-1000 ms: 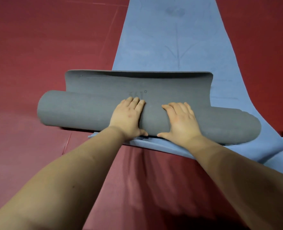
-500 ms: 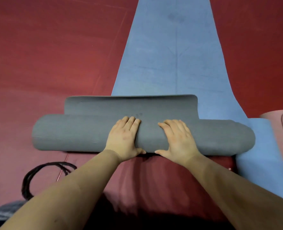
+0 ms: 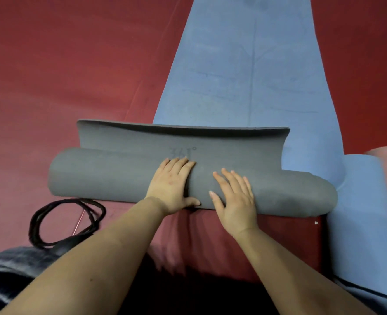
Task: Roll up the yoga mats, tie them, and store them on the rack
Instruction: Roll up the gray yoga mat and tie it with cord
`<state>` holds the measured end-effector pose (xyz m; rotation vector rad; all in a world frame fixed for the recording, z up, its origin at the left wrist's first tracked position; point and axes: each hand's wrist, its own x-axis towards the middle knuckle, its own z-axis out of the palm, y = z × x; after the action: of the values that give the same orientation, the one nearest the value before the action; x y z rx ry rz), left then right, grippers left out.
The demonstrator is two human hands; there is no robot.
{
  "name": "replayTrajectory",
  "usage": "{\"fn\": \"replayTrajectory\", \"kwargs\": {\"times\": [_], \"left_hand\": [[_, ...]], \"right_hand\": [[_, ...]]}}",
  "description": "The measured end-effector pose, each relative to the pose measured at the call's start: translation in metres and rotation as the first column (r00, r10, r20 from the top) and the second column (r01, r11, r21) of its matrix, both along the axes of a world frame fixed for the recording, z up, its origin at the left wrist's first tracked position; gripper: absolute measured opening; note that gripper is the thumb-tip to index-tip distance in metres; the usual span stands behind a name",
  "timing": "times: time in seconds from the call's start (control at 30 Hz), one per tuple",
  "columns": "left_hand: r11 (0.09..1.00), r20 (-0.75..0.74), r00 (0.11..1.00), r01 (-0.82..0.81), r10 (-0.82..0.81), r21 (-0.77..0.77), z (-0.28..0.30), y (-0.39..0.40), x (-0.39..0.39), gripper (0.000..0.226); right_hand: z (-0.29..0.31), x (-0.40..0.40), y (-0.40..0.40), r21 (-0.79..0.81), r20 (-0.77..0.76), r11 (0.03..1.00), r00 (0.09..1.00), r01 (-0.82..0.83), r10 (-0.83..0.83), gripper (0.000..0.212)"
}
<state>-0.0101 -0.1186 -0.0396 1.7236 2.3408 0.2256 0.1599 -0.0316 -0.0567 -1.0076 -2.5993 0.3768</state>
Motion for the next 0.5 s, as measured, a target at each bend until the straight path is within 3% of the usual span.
{"fn": "replayTrajectory", "kwargs": {"times": [0.13,0.2,0.3,0.4,0.5], "left_hand": [[0.976,0.031,0.987,-0.16,0.157,0.151,-0.009,-0.011,0.012,0.07],[0.967,0.057,0.98,-0.198,0.191,0.158,-0.009,0.0,0.004,0.072],[0.968,0.14,0.969,-0.221,0.203,0.123,0.001,0.029,-0.016,0.074],[0.972,0.143,0.968,-0.219,0.205,0.089,0.0,0.055,-0.036,0.073],[0.965,0.088,0.975,-0.215,0.203,0.15,-0.003,0.063,-0.041,0.07]], "right_hand": [[0.012,-0.032,0.046,-0.129,0.104,0.992,0.995,0.01,0.004,0.056],[0.014,-0.043,0.059,-0.082,0.154,0.996,0.988,0.034,-0.021,0.056],[0.006,-0.042,0.048,0.076,0.049,0.997,0.998,0.022,-0.026,0.048],[-0.002,-0.047,0.044,0.023,0.046,1.0,0.999,0.005,-0.006,0.059],[0.008,-0.068,0.077,-0.037,0.093,0.999,0.995,-0.015,0.018,0.064]]}}
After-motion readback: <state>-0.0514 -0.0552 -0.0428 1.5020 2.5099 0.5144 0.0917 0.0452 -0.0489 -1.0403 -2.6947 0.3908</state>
